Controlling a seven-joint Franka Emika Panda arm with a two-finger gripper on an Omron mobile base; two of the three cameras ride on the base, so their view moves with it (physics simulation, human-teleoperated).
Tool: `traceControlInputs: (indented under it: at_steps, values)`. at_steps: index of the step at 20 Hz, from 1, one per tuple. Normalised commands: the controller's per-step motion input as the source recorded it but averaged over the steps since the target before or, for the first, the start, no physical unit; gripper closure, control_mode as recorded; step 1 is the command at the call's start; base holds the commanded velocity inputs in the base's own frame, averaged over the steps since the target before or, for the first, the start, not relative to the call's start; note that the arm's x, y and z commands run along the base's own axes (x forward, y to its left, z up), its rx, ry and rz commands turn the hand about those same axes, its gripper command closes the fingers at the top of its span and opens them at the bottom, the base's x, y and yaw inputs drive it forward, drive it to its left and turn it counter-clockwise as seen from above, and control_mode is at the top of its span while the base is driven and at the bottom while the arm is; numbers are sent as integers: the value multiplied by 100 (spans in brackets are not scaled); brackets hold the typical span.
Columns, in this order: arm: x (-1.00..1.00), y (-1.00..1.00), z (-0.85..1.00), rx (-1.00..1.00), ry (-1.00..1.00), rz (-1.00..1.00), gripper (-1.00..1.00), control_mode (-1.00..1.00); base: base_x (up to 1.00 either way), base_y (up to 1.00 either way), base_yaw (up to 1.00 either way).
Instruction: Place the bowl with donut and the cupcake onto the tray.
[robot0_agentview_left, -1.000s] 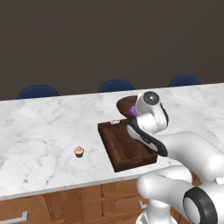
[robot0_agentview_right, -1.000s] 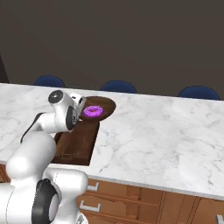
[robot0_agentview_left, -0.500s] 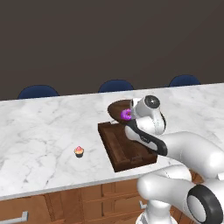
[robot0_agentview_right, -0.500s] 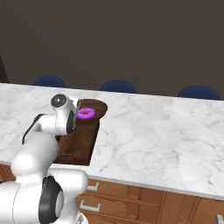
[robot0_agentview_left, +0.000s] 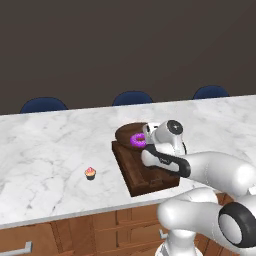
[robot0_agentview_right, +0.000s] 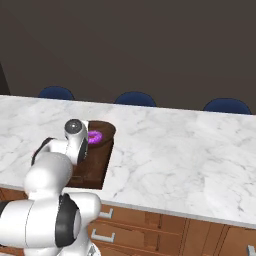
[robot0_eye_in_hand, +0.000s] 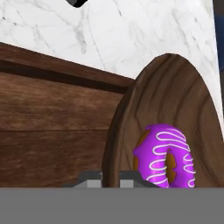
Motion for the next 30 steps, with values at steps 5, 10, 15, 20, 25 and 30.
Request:
traceControlInputs:
  at_steps: [5, 10, 15, 20, 25, 30]
  values:
    - [0, 18, -26, 0, 0, 9, 100, -100, 0, 0, 0]
    - [0, 0, -17, 2, 0, 8, 100, -100, 0, 0, 0]
    - [0, 0, -3, 1, 0, 6, 100, -100, 0, 0, 0]
    - [0, 0, 0, 0, 0, 0, -100, -100, 0, 0, 0]
    - [0, 0, 13, 0, 0, 0, -100, -100, 0, 0, 0]
    - [0, 0, 31, 0, 0, 0, -100, -100, 0, 0, 0]
